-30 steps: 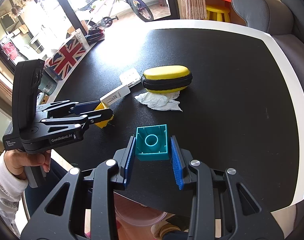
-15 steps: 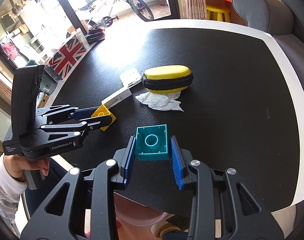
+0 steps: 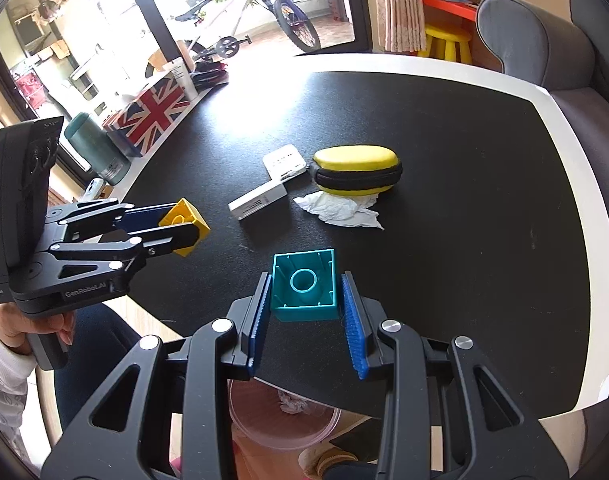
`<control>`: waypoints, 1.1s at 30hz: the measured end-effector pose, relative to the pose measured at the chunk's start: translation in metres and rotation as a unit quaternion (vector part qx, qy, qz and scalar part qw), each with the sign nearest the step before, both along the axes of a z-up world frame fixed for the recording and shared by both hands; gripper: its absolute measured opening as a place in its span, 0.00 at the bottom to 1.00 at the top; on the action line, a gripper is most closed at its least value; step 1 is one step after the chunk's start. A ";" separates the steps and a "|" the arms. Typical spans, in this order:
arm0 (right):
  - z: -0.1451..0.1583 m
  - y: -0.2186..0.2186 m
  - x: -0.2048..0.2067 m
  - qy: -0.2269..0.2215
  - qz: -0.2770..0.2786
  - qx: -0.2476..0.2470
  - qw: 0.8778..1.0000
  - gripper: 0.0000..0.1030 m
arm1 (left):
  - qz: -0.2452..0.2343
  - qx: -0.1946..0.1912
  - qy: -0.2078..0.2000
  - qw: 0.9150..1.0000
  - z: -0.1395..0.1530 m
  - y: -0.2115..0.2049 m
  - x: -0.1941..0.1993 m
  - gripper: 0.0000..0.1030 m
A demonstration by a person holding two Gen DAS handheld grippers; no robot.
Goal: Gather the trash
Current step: 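Lift both blocks and carry them over the pink bin, then open the right gripper over the bin while the left releases the yellow block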
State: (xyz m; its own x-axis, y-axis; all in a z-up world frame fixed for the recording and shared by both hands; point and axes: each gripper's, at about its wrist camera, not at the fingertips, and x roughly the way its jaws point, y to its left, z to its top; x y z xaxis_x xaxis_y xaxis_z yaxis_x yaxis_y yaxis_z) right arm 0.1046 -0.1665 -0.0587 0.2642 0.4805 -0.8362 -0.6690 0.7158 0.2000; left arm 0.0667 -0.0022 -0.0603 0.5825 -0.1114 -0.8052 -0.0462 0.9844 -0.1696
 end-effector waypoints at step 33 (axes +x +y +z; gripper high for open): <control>-0.003 -0.009 -0.120 0.010 0.107 -0.006 0.994 0.69 | -0.033 -0.020 -0.007 0.999 0.012 -0.032 -0.111 0.33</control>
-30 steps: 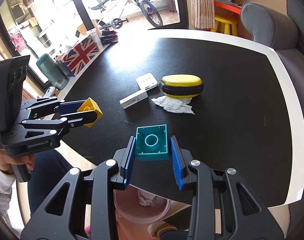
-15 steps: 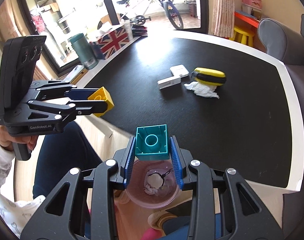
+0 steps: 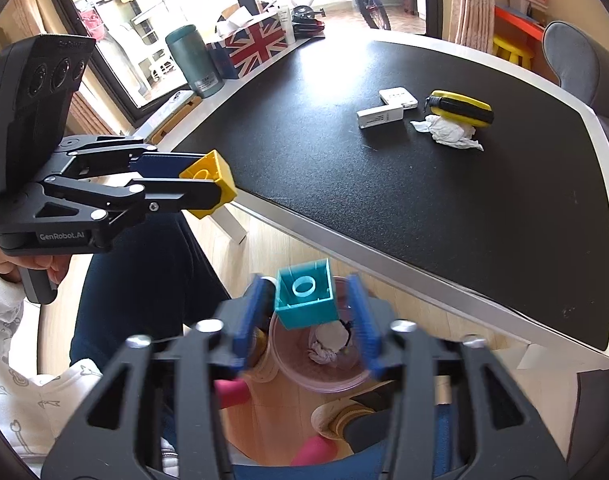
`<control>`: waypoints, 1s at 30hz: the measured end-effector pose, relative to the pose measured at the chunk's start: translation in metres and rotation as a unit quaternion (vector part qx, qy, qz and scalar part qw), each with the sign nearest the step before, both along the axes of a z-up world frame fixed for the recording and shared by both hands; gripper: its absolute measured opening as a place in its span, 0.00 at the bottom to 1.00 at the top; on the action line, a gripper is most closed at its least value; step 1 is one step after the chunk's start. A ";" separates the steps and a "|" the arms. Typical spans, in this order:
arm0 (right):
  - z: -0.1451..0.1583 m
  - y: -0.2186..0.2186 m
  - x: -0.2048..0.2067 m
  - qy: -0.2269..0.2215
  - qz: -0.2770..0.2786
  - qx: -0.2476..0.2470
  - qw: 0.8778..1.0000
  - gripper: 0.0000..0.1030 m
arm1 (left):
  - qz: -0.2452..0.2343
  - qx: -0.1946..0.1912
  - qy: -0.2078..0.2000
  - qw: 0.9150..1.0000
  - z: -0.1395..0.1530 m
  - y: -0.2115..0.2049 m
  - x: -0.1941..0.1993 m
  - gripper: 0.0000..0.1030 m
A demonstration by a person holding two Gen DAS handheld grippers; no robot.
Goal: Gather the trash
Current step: 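Open the right gripper over the bin while the left releases the yellow block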
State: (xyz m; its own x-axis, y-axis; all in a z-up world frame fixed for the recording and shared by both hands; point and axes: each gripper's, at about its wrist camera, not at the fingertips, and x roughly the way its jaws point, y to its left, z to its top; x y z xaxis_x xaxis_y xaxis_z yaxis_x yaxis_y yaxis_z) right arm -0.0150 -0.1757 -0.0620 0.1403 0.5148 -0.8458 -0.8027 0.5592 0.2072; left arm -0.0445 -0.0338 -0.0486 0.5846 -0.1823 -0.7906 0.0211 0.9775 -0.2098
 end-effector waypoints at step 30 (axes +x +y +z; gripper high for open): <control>0.023 -0.033 0.024 -0.024 -0.074 0.017 0.997 0.89 | -0.056 -0.018 0.004 0.998 -0.008 -0.029 0.003 0.91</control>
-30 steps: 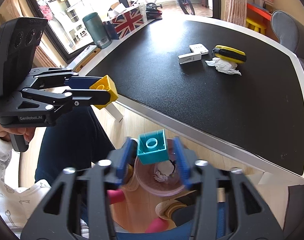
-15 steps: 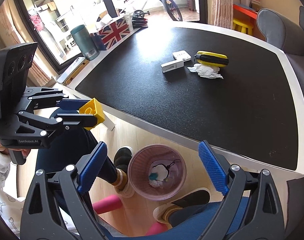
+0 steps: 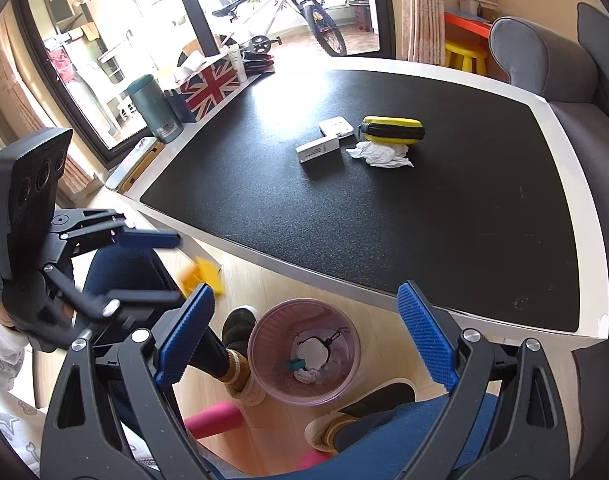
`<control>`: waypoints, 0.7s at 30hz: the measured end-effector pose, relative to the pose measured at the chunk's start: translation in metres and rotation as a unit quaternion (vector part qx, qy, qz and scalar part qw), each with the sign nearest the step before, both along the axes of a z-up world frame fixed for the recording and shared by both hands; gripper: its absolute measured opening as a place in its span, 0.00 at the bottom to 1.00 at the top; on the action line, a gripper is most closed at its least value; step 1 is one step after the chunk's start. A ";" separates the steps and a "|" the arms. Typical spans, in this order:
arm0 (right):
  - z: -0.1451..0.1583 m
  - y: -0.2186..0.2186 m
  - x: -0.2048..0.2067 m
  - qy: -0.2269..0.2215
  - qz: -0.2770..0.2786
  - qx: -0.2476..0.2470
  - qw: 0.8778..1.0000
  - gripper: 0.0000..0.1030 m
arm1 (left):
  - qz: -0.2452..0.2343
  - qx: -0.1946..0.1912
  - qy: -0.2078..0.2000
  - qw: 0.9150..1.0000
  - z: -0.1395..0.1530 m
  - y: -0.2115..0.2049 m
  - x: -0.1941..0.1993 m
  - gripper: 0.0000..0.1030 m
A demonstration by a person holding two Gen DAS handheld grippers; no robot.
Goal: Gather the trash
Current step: 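Open the right gripper over the bin while the left releases the yellow block, then reach the right gripper to the white tissues and close on them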
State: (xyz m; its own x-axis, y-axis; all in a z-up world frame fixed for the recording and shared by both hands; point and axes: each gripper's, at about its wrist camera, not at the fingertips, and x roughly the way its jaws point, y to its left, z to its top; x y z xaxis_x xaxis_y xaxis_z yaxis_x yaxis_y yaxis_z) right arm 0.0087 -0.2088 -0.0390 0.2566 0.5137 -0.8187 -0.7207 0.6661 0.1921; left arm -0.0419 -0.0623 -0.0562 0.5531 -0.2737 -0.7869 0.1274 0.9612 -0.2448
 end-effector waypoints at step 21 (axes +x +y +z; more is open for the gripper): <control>-0.001 -0.001 0.002 0.005 -0.002 0.005 1.000 0.94 | 0.026 0.012 0.004 1.000 0.002 0.012 0.005 0.93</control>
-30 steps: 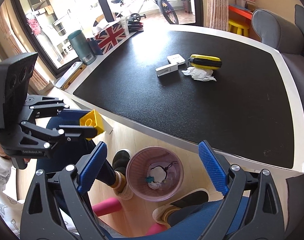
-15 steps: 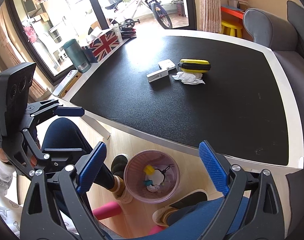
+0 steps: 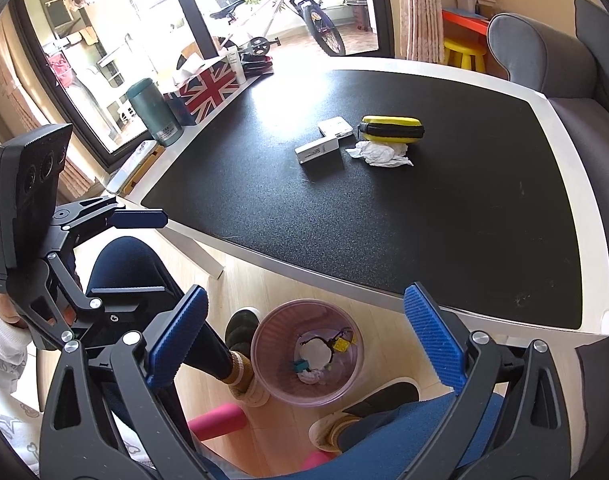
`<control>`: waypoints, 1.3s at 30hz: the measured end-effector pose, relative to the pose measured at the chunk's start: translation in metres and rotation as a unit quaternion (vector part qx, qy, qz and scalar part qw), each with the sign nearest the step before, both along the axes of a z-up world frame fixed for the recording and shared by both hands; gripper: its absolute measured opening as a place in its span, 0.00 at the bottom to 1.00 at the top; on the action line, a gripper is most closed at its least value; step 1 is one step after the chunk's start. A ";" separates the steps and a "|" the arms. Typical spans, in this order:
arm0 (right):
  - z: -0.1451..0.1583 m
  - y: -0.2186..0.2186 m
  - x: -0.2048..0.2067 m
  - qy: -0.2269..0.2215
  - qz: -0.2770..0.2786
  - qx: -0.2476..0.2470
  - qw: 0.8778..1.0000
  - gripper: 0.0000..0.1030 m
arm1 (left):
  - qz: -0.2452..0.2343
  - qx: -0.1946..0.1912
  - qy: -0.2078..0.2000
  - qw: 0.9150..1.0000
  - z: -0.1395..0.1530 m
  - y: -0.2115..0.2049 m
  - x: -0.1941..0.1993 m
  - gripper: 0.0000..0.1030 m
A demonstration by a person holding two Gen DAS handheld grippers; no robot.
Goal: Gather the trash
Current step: 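Reach the right gripper to the white tissues and close on them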
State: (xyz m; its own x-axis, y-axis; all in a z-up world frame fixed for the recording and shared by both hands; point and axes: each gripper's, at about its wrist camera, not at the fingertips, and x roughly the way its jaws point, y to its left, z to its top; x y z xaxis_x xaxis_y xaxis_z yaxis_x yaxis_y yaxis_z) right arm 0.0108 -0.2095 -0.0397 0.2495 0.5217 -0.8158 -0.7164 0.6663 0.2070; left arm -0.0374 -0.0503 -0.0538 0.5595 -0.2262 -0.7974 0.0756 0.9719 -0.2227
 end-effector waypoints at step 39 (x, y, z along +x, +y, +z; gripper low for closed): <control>-0.070 0.090 0.158 0.012 -0.032 -0.079 0.996 0.92 | 0.043 -0.016 -0.009 0.999 -0.002 0.042 0.024 0.93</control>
